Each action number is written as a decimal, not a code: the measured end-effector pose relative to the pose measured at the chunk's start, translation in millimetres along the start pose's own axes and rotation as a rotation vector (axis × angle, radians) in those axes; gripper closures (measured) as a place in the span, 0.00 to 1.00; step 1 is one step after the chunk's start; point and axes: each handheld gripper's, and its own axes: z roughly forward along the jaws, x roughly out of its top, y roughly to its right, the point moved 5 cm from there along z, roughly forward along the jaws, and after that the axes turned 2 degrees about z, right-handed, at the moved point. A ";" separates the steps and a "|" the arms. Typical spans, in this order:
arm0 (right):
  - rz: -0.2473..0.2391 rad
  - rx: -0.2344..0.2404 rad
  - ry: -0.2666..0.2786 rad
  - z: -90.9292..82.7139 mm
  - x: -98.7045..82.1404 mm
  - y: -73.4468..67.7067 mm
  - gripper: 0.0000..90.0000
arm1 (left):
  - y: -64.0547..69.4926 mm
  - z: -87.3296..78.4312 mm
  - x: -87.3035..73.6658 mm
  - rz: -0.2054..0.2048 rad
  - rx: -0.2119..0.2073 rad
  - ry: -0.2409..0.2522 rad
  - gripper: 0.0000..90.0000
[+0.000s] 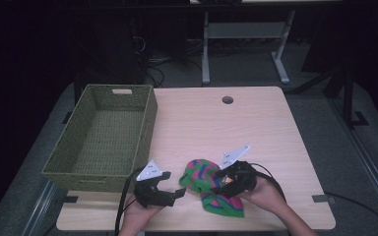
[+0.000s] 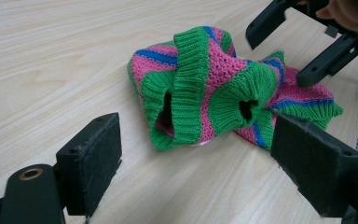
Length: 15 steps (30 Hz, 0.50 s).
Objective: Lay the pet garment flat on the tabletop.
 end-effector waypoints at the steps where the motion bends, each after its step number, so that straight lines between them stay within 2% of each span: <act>1: -0.007 0.000 0.010 -2.1 2.1 -2.0 0.43 | -0.1 0.0 -0.1 0.000 0.001 0.000 0.18; 7: -0.086 0.017 0.039 -4.8 14.0 -16.5 0.59 | -0.1 0.3 0.2 -0.006 0.001 0.003 0.18; 13: -0.129 0.020 0.013 5.6 23.8 -25.3 0.68 | 0.8 0.4 0.4 -0.003 -0.001 0.005 0.18; 15: -0.162 0.016 -0.016 16.7 25.2 -23.6 0.72 | 0.9 0.0 0.4 -0.004 -0.002 0.004 0.18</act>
